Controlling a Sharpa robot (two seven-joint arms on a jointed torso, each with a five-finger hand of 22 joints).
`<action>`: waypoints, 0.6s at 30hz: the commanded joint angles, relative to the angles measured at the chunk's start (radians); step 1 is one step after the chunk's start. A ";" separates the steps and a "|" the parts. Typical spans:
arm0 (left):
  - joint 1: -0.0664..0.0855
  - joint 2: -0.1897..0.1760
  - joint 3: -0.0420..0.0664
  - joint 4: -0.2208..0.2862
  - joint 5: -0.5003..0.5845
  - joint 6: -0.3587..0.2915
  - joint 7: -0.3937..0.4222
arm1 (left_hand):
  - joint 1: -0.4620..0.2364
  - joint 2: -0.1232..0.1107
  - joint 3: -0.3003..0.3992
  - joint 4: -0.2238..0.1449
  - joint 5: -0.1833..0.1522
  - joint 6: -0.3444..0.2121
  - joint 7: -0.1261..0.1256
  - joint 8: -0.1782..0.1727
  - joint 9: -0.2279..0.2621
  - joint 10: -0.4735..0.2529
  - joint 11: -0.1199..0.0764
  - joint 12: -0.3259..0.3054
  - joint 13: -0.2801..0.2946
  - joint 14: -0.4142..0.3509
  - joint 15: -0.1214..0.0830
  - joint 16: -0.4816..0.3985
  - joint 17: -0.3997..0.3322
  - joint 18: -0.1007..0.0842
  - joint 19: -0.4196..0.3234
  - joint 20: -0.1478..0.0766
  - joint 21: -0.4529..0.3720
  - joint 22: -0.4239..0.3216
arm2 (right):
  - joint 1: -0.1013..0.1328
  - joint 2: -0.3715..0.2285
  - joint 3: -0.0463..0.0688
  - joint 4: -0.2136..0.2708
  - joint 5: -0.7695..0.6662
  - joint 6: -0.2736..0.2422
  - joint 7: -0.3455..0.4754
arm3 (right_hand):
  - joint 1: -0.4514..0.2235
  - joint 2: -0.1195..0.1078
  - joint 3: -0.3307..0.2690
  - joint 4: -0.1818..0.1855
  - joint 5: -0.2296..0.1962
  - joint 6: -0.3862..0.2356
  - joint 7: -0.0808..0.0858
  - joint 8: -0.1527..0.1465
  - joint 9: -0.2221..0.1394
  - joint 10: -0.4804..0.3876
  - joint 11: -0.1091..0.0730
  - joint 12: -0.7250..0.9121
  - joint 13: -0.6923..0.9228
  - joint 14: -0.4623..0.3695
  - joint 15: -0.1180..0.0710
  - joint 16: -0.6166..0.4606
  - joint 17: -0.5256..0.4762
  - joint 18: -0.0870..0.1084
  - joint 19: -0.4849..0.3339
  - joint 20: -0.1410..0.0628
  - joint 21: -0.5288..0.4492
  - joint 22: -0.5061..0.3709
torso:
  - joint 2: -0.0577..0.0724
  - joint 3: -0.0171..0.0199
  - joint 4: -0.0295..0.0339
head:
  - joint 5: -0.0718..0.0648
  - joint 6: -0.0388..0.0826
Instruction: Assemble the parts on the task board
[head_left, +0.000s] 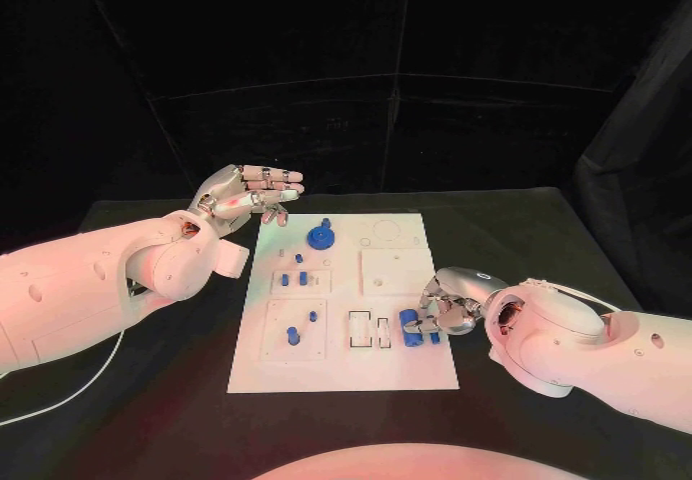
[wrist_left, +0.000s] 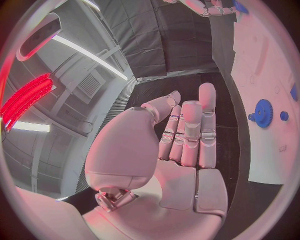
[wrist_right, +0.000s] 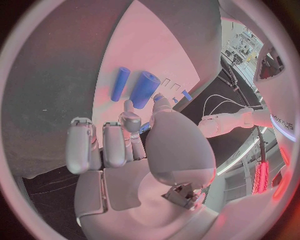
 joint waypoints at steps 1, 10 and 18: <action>0.001 0.000 0.001 0.001 0.004 0.013 0.006 | -0.002 0.006 -0.002 -0.002 0.005 -0.005 0.000 0.004 0.000 -0.007 0.001 0.005 -0.001 -0.009 -0.001 -0.002 -0.001 0.007 -0.008 0.001 -0.006 -0.001 | -0.002 0.011 0.000 -0.009 -0.044 0.026 -0.010 | 0.008 0.007 -0.005 0.000 0.004 -0.008 -0.002 0.005 0.002 -0.004 0.000 -0.002 0.003 0.036 0.003 -0.004 0.002 -0.006 -0.005 -0.001 -0.003 0.036 | 0.000 -0.0011 -0.0003 | -0.002 0.000; 0.001 0.000 0.000 0.001 0.004 0.015 0.003 | -0.002 0.006 -0.002 -0.002 0.005 -0.005 0.000 0.004 0.000 -0.007 0.001 0.005 -0.001 -0.009 -0.001 -0.002 -0.001 0.007 -0.008 0.001 -0.006 -0.001 | -0.015 0.045 0.000 -0.044 -0.059 0.044 -0.016 | 0.012 0.013 -0.005 0.001 0.008 -0.010 -0.002 0.008 0.005 -0.006 0.000 -0.006 0.005 0.035 0.003 -0.004 0.001 -0.005 -0.008 -0.001 -0.005 0.033 | 0.000 -0.0011 0.0005 | -0.002 -0.002; 0.001 -0.003 0.000 0.003 0.004 0.016 0.002 | -0.003 0.007 -0.002 -0.002 0.005 -0.005 0.000 0.005 0.000 -0.008 0.001 0.007 -0.001 -0.009 -0.001 -0.002 -0.001 0.007 -0.008 0.001 -0.006 -0.001 | -0.036 0.076 0.000 -0.072 -0.063 0.065 -0.022 | 0.021 0.026 -0.005 0.000 0.016 -0.013 -0.002 0.014 0.012 -0.010 0.001 -0.009 0.010 0.035 0.004 -0.005 0.002 -0.005 -0.010 0.000 -0.006 0.031 | 0.000 -0.0019 0.0014 | 0.000 -0.004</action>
